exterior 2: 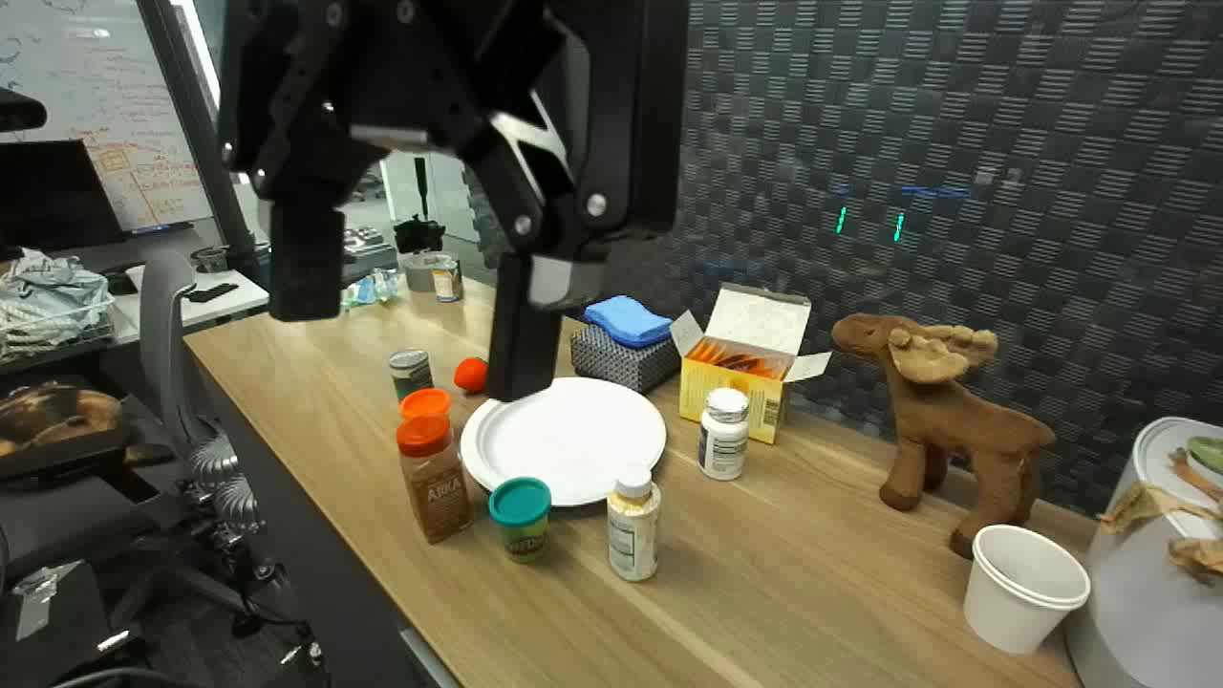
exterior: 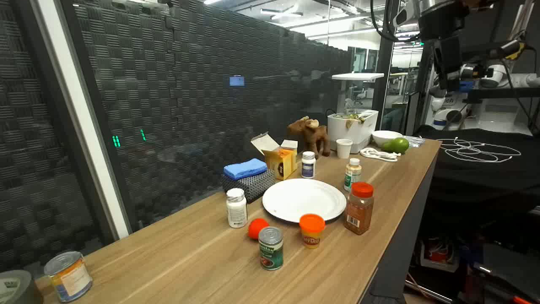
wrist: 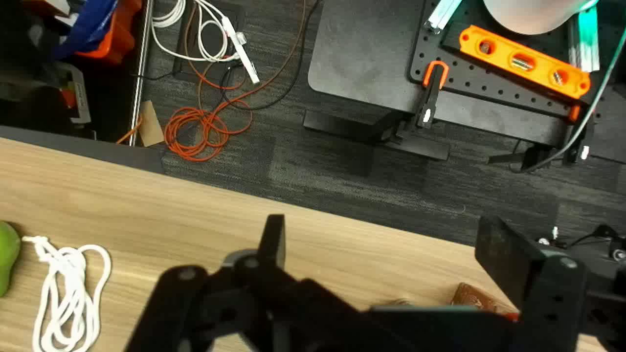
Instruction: Put the bottles on the tray
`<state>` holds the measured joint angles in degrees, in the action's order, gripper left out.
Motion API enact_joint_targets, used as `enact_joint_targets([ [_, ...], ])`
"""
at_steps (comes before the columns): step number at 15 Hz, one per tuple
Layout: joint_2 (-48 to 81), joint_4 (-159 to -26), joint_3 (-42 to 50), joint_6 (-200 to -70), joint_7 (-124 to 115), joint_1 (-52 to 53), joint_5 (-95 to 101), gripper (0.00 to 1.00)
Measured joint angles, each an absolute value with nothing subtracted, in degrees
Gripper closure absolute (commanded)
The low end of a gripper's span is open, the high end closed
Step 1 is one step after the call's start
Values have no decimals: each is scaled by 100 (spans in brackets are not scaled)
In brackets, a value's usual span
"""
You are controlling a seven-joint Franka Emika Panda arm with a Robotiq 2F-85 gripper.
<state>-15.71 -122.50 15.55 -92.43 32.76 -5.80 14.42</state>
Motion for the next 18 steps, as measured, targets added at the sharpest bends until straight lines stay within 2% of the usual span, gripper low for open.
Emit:
enact_joint_targets([
  [13, -1571, -12208, 1551, -9250, 3270, -580, 1442, 0],
  [18, -1144, -12088, 1413, -9726, 3169, -508, 818, 0],
])
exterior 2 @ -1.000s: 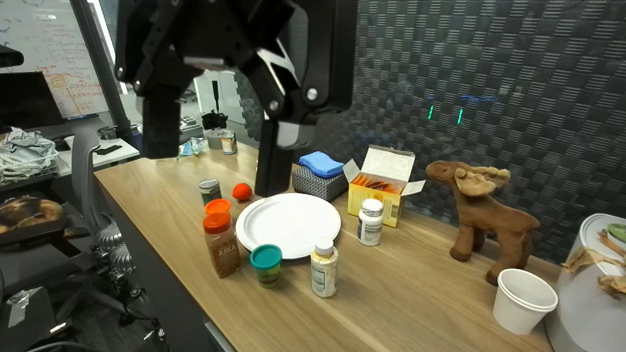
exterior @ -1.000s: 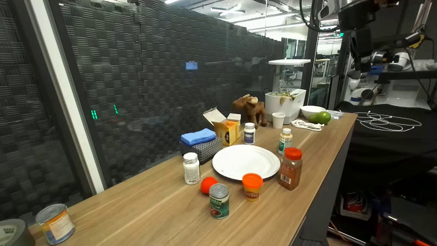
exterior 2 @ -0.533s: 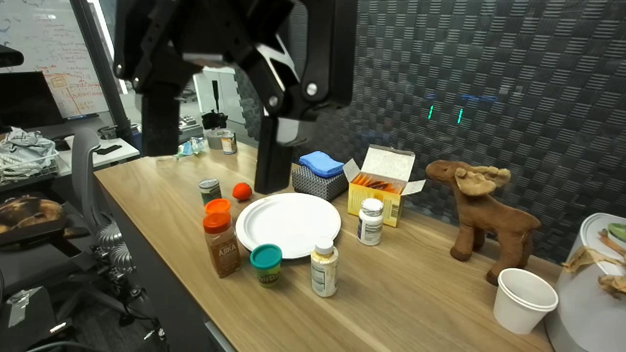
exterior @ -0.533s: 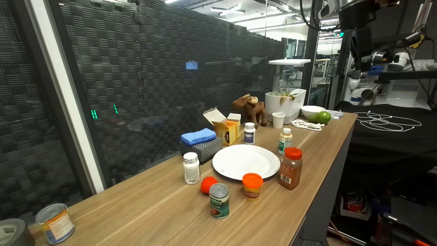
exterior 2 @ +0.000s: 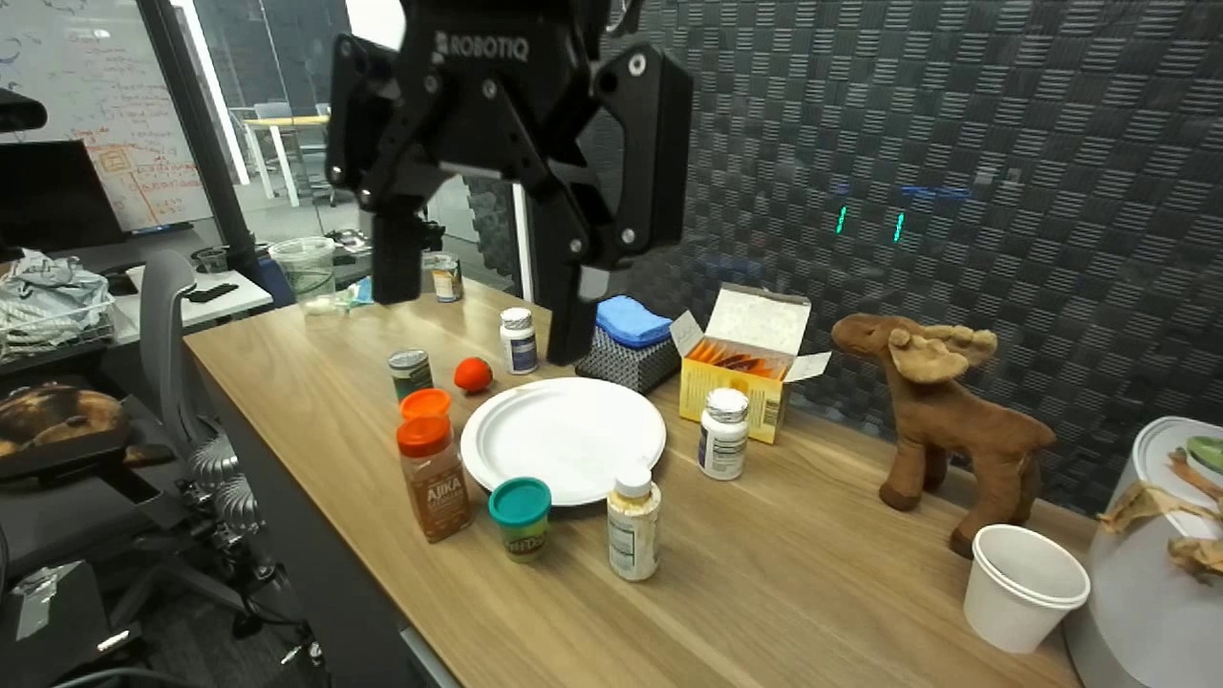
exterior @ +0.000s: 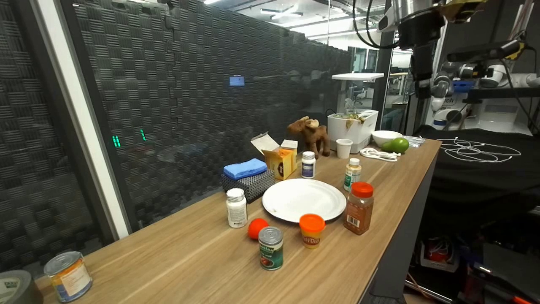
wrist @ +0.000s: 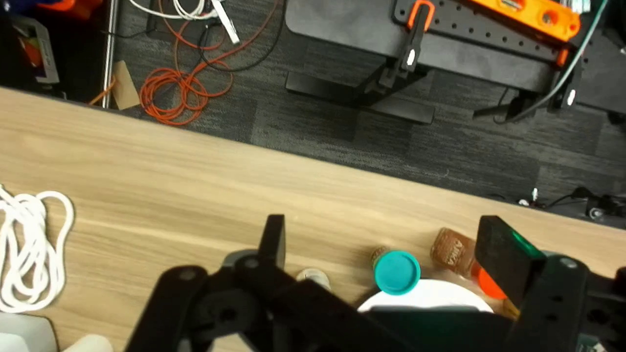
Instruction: Put the bottles on the tray
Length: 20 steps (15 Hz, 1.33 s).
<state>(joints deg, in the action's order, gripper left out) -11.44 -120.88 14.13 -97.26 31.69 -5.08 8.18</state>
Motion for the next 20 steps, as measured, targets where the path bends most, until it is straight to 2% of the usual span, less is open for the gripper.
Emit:
enact_joint_targets([
  [10, 750, -11754, 649, -12936, 1598, -444, 973, 0],
  [20, 1994, -11020, 606, -13470, 1260, -447, 1108, 0],
])
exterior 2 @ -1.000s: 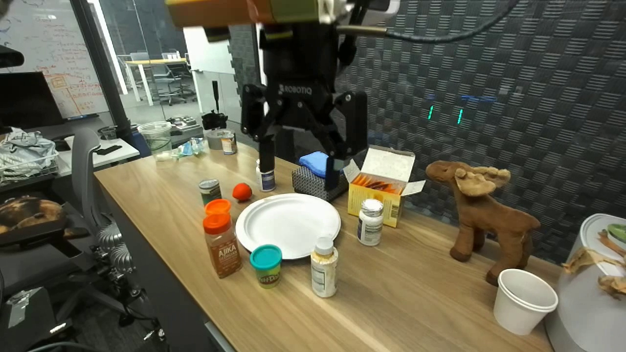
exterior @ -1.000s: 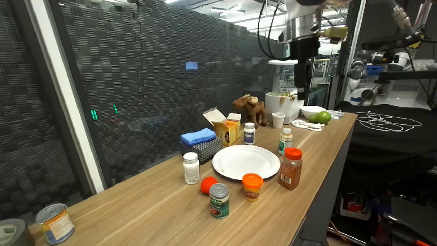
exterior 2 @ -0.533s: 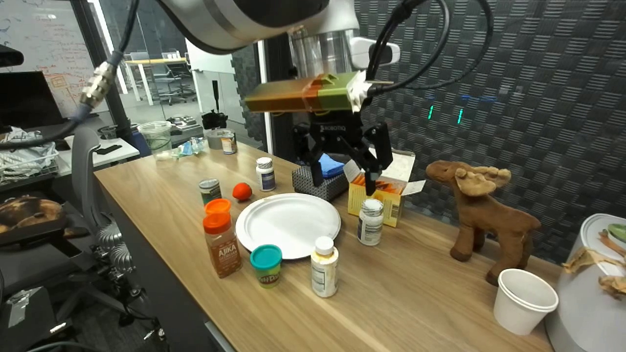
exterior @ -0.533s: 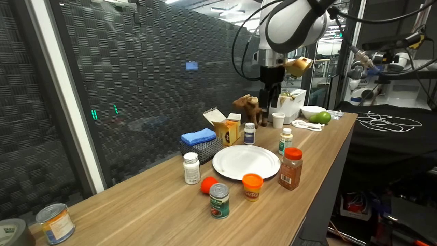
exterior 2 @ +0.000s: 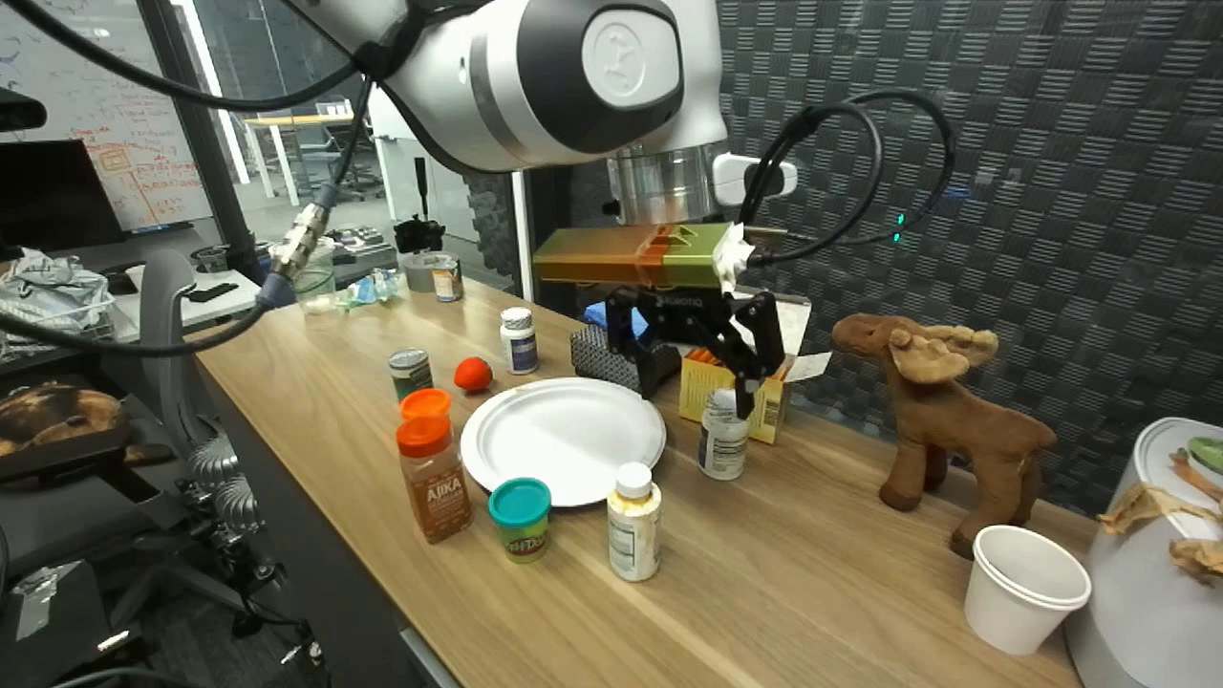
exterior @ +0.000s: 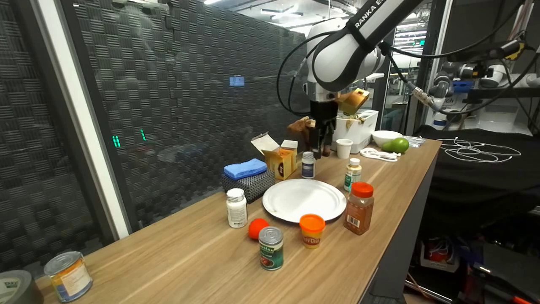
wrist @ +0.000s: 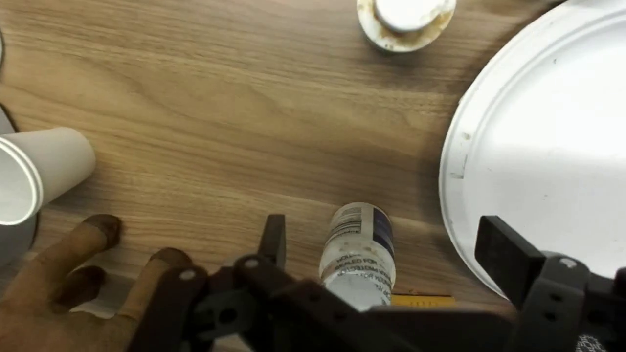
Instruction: Put the bottles on the tray
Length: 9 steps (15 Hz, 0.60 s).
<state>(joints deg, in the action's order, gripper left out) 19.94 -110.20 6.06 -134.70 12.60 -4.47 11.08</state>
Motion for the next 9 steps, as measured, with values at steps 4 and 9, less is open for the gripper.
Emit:
enact_joint_targets([
  [4, 2343, -10589, 561, -13423, 1270, -461, 1032, 0],
  [9, 2665, -10181, 498, -13248, 1336, -551, 835, 0],
])
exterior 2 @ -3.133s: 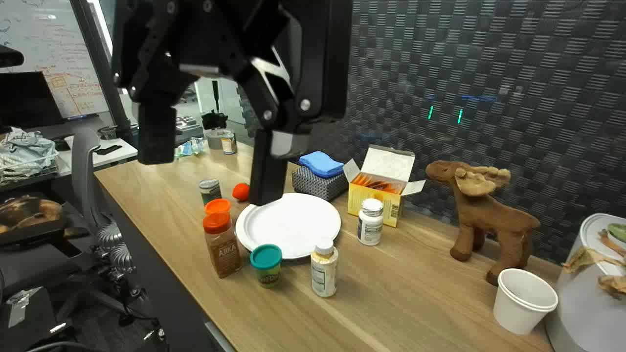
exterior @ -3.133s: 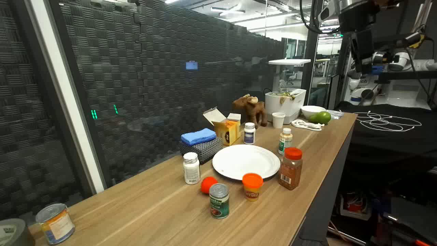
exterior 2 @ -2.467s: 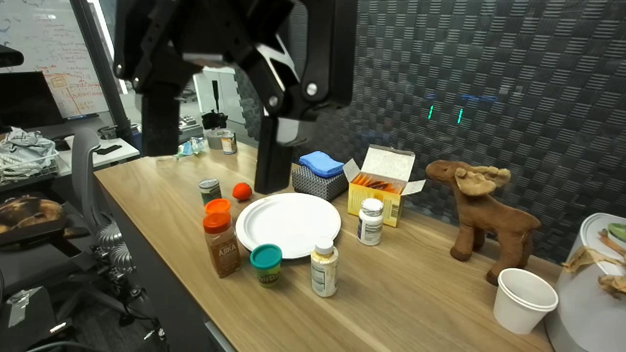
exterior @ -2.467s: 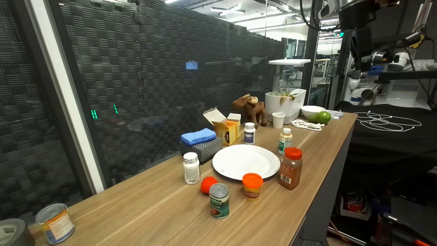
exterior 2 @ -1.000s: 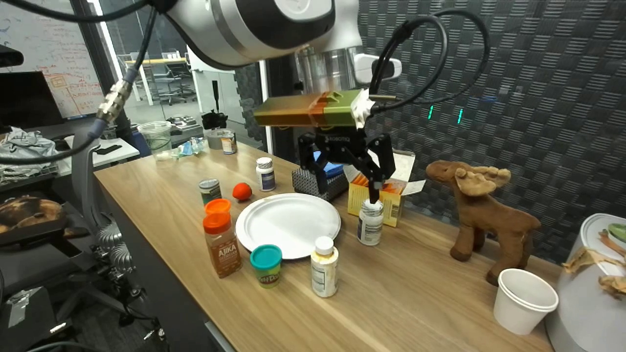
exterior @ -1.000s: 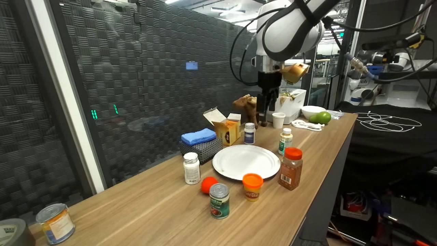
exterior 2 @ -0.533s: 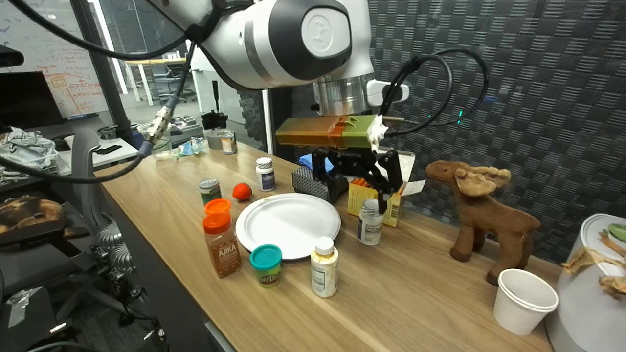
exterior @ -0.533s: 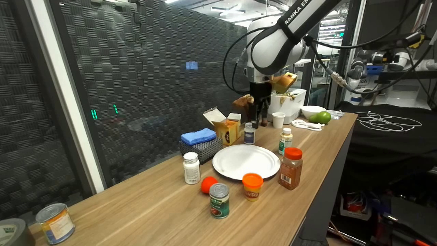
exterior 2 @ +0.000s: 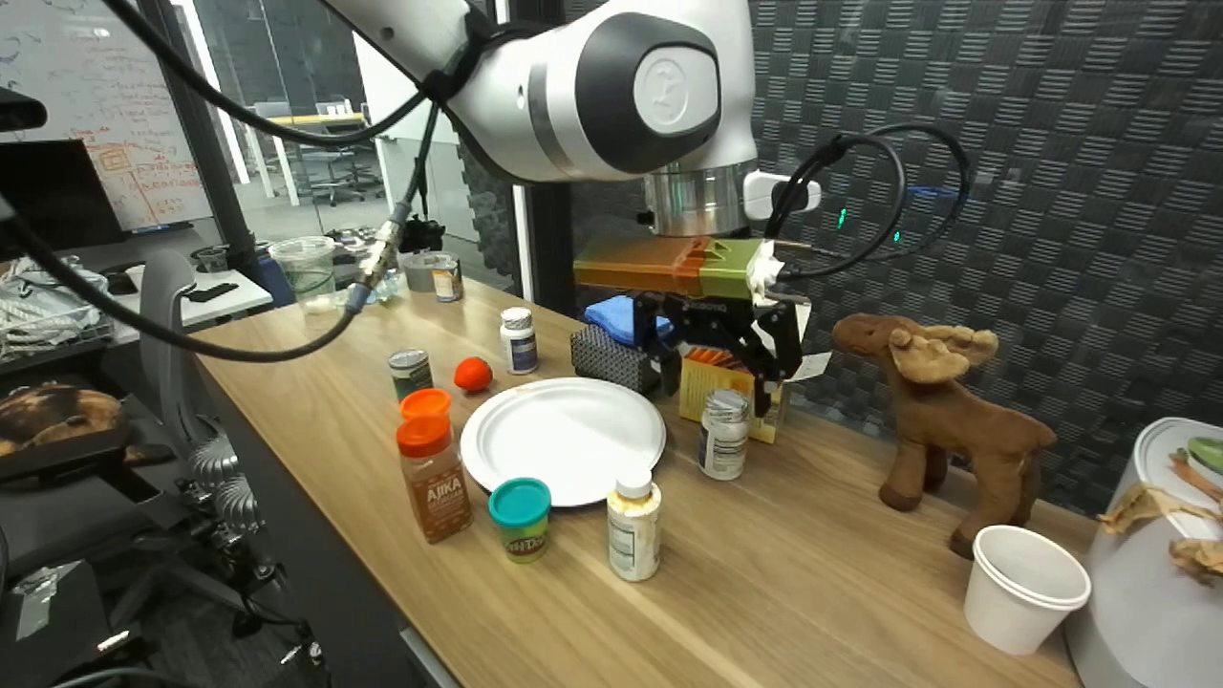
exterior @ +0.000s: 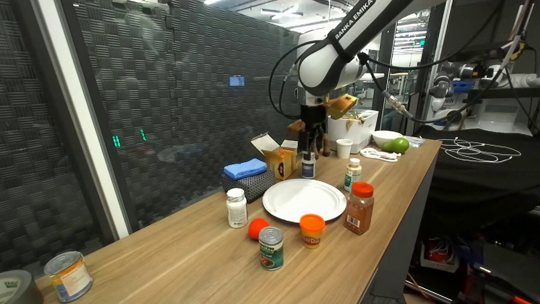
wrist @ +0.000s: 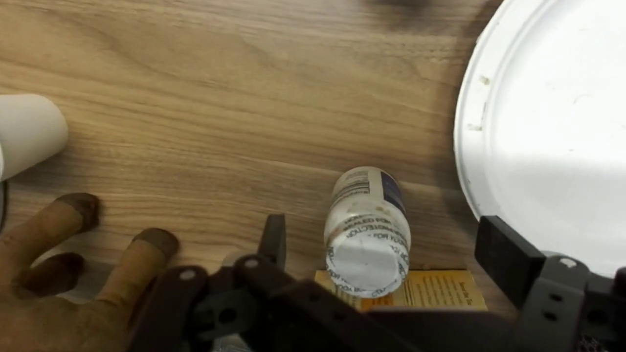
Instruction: Put the bottles on the tray
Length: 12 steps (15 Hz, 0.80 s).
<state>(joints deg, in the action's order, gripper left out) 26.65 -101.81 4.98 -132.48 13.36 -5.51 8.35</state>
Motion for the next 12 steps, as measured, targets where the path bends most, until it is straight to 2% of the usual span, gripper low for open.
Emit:
enact_joint_targets([
  [4, 2861, -9955, 463, -13095, 1377, -615, 790, 0],
  [6, 2942, -9860, 454, -13079, 1383, -628, 784, 26],
  [12, 3064, -9652, 424, -12966, 1439, -646, 760, 74],
])
